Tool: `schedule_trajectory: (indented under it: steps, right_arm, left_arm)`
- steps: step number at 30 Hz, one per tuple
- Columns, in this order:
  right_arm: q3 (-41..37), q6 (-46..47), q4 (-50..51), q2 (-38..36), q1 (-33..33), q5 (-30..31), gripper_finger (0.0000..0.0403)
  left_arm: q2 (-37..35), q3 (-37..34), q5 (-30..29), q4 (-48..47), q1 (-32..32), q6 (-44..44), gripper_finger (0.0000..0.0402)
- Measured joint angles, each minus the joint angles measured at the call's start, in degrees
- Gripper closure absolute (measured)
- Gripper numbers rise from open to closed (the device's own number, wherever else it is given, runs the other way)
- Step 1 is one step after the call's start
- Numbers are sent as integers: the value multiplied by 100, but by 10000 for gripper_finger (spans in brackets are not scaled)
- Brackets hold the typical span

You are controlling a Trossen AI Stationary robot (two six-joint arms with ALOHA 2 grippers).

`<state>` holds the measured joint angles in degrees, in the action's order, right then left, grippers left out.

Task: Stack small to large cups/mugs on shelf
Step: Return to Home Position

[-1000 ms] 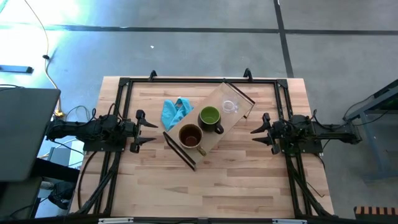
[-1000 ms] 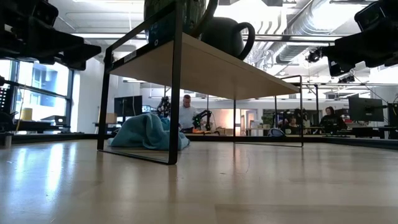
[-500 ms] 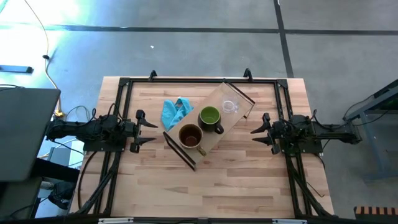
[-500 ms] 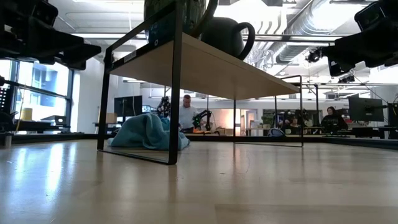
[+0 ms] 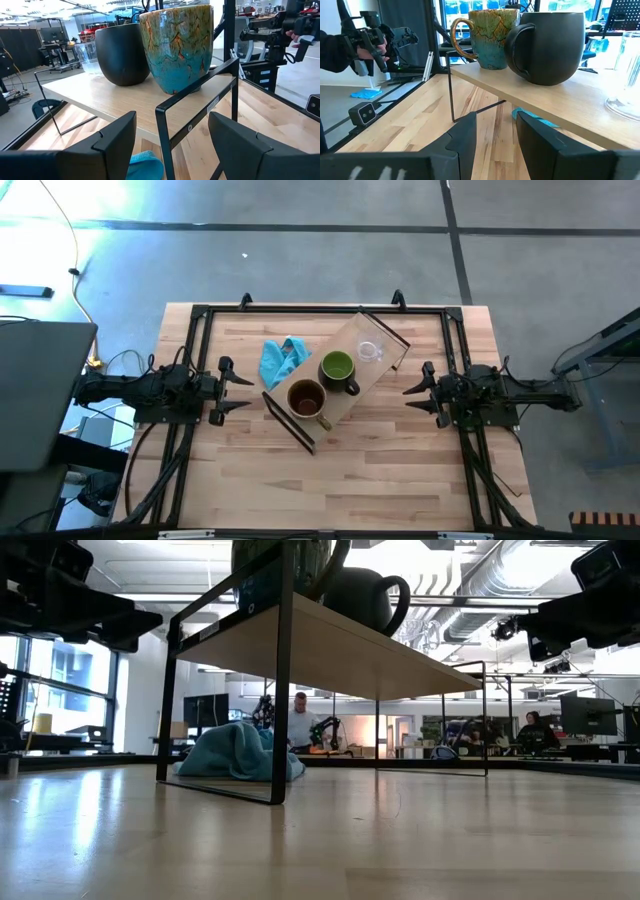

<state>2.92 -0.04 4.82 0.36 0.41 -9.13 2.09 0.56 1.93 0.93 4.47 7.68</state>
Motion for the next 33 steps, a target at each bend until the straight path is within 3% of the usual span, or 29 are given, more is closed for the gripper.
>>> schedule_trajectory:
  steps: [33]
  right_arm:
    - [0,-144,0,0,1,-1,272]
  left_arm:
    - [0,0,-4,-2,0,-71,165]
